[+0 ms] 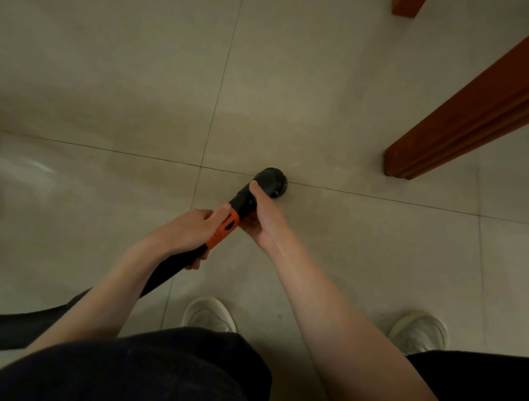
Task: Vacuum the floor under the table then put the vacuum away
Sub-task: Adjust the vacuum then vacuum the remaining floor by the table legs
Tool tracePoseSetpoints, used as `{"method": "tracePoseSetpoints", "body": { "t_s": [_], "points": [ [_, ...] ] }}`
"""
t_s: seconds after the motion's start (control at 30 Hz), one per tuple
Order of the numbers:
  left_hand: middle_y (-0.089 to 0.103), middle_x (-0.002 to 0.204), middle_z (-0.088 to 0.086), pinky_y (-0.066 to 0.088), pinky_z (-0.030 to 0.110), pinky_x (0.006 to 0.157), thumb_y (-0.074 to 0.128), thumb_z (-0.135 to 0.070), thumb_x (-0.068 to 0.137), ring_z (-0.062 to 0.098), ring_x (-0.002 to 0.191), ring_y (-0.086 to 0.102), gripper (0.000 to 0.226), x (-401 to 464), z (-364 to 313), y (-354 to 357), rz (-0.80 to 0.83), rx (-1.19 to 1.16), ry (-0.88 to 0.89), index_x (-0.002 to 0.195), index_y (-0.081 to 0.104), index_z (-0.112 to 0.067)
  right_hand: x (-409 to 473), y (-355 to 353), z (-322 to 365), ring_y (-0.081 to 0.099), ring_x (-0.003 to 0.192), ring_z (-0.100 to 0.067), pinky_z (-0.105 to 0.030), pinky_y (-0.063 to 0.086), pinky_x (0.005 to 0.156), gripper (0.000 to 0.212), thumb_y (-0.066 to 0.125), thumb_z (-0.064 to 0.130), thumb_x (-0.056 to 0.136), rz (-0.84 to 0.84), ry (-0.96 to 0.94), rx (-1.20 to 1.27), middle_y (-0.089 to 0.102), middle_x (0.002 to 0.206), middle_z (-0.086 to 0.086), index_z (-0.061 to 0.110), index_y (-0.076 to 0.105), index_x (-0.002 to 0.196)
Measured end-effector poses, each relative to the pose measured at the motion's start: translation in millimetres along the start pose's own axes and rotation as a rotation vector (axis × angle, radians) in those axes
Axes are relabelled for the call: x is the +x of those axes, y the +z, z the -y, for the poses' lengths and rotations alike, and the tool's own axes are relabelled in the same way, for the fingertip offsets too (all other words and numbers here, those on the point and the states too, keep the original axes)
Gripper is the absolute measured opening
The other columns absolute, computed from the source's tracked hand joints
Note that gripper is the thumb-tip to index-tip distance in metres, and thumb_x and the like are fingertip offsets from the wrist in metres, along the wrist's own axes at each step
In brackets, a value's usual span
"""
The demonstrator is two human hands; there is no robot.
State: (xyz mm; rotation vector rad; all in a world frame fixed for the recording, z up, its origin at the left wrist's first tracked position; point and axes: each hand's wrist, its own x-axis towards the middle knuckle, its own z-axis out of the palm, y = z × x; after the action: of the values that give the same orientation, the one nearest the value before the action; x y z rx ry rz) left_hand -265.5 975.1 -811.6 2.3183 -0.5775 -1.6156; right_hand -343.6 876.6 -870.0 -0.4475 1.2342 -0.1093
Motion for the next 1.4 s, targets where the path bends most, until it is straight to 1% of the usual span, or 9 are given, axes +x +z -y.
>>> {"method": "tracePoseSetpoints", "body": {
  "t_s": [0.13,0.27,0.4,0.63,0.7,0.9,1.17,1.23,1.4],
  "points": [
    [0.056,0.062,0.012,0.048,0.028,0.05,0.028,-0.057,0.096,0.021,0.046,0.053,0.044,-1,-7,-2,0.018,-0.006,-0.025,0.117,0.044,-0.022,-2,0,5,0.065,0.094,-0.029,-0.04,0.056,0.081,0.042,0.063,0.028,0.09,-0.011,0.017,0.001,0.065,0.105,-0.016,0.004,0.052,0.123],
    [0.058,0.06,0.013,0.048,0.027,0.047,0.027,-0.056,0.096,0.022,0.045,0.055,0.045,-6,-11,-12,0.066,0.026,-0.095,0.118,0.04,-0.019,-10,3,5,0.064,0.093,-0.032,-0.04,0.056,0.069,0.049,0.064,0.025,0.089,-0.02,0.067,0.035,0.062,0.112,-0.02,0.003,0.046,0.129],
    [0.057,0.056,0.014,0.046,0.027,0.047,0.027,-0.057,0.096,0.024,0.044,0.054,0.053,-14,-13,-22,0.094,0.055,-0.15,0.121,0.04,-0.012,-18,5,0,0.062,0.083,-0.029,-0.038,0.053,0.061,0.047,0.061,0.025,0.091,0.005,0.1,0.035,0.061,0.101,-0.019,0.002,0.045,0.129],
    [0.055,0.057,0.01,0.044,0.025,0.046,0.027,-0.058,0.096,0.02,0.043,0.051,0.053,-22,-14,-20,0.135,0.081,-0.13,0.116,0.043,-0.012,-24,-2,-8,0.063,0.081,-0.029,-0.037,0.054,0.059,0.05,0.062,0.027,0.09,-0.024,0.091,0.025,0.061,0.101,-0.019,0.004,0.044,0.13],
    [0.054,0.058,0.01,0.044,0.025,0.046,0.028,-0.058,0.095,0.018,0.043,0.05,0.052,-20,-15,-15,0.145,0.079,-0.111,0.117,0.043,-0.014,-24,-7,-7,0.063,0.081,-0.029,-0.038,0.054,0.063,0.048,0.062,0.027,0.09,-0.041,0.081,0.029,0.061,0.098,-0.019,0.004,0.045,0.129],
    [0.052,0.059,0.009,0.043,0.024,0.046,0.026,-0.06,0.095,0.017,0.042,0.048,0.055,-13,-25,2,0.117,0.102,-0.045,0.122,0.043,-0.015,-22,-21,7,0.064,0.094,-0.034,-0.043,0.055,0.075,0.046,0.064,0.024,0.089,-0.073,0.051,0.063,0.062,0.113,-0.023,0.003,0.049,0.127],
    [0.053,0.051,0.008,0.042,0.022,0.043,0.031,-0.06,0.094,0.018,0.039,0.047,0.054,-18,-36,-3,0.248,0.163,-0.112,0.119,0.044,-0.013,-34,-43,-10,0.063,0.082,-0.03,-0.035,0.053,0.056,0.044,0.06,0.023,0.091,-0.035,0.108,0.238,0.061,0.106,-0.023,0.0,0.049,0.126],
    [0.053,0.051,0.007,0.042,0.023,0.043,0.03,-0.06,0.094,0.018,0.039,0.047,0.054,-19,-39,4,0.282,0.207,-0.11,0.119,0.044,-0.015,-35,-53,-18,0.064,0.083,-0.029,-0.032,0.053,0.054,0.047,0.06,0.026,0.09,-0.062,0.098,0.259,0.061,0.11,-0.022,0.0,0.049,0.128],
    [0.052,0.055,0.007,0.042,0.024,0.044,0.028,-0.061,0.094,0.016,0.04,0.047,0.052,-16,-48,39,0.323,0.27,-0.05,0.125,0.042,-0.022,-37,-76,-27,0.062,0.085,-0.027,-0.036,0.054,0.064,0.044,0.06,0.029,0.091,-0.241,0.019,0.368,0.061,0.106,-0.017,0.003,0.05,0.124]
  ]
}}
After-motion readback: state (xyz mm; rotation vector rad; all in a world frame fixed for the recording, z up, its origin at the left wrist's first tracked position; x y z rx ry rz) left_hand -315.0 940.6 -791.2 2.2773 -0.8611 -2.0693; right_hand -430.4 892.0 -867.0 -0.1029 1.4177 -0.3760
